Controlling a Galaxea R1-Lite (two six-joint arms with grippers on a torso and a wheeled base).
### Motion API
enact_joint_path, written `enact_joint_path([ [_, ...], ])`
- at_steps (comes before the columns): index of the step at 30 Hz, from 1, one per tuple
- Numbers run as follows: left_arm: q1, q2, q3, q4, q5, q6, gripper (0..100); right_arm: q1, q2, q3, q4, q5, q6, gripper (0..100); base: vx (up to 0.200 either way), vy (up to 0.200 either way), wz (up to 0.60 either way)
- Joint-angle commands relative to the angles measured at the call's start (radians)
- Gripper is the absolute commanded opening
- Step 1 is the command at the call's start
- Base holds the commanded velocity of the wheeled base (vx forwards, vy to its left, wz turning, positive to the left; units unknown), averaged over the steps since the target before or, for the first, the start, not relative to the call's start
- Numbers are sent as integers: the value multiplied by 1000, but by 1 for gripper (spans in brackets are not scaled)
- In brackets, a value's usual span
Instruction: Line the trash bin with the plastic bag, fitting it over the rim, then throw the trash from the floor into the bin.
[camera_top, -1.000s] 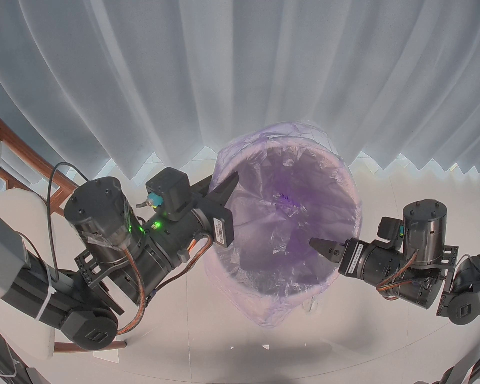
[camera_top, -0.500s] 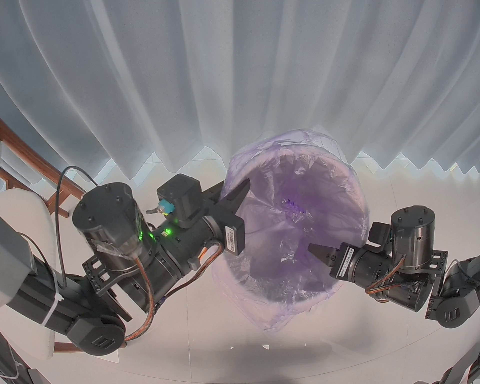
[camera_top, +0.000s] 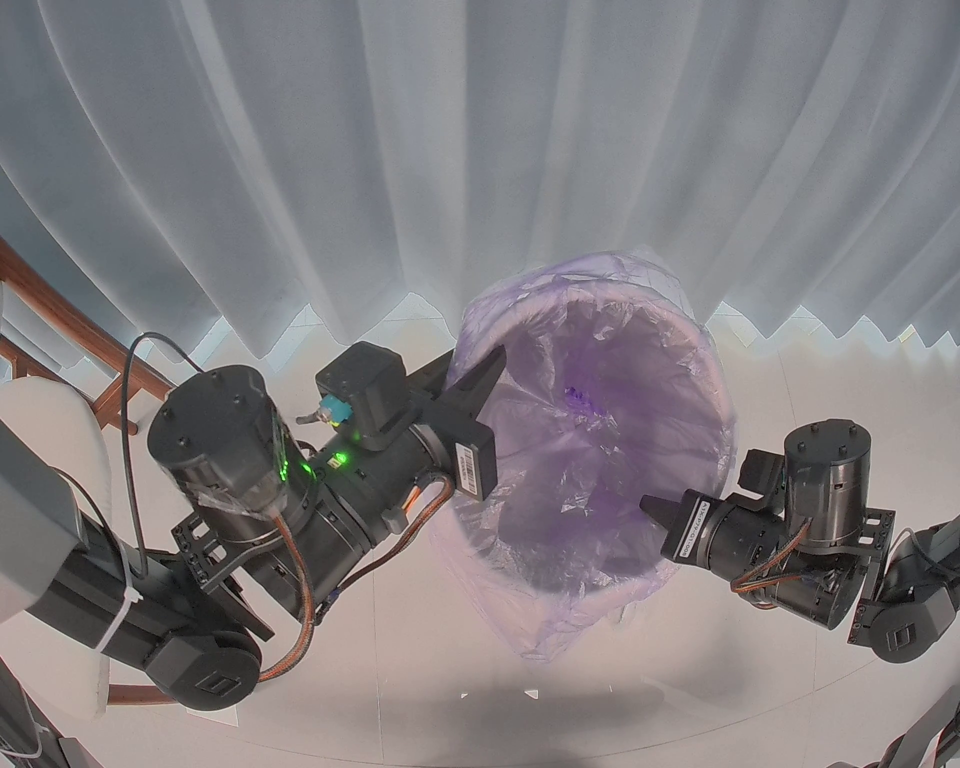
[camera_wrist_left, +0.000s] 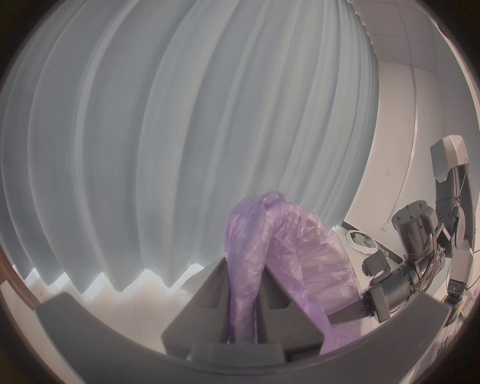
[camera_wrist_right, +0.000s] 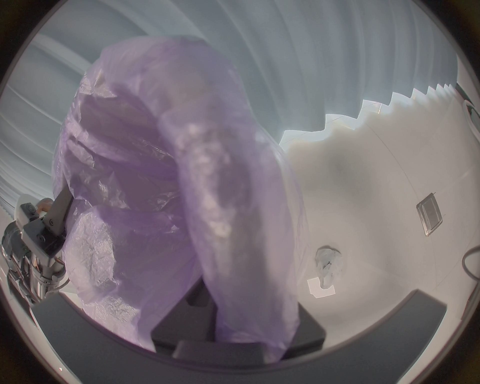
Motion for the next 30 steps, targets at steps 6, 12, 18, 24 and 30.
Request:
enact_joint_path([
  [6,-5,12,12,-57,-4,6,0,0,1,2,-1,2,1,0,0,0,0],
  [12,-5,13,17,-60,-8,-2,100,0,-1,2,-1,2,1,0,0,0,0],
  [18,-4,15,20,-105,-5,-2,100,0,-4,-3,-1,17,35,0,0,0,0],
  [24,-5,12,18,-144,-5,-3,100,0,-2,-1,-1,20,40,0,0,0,0],
  [30,-5,12,34,-152,-4,-6,100,0,-2,-1,-1,20,40,0,0,0,0],
])
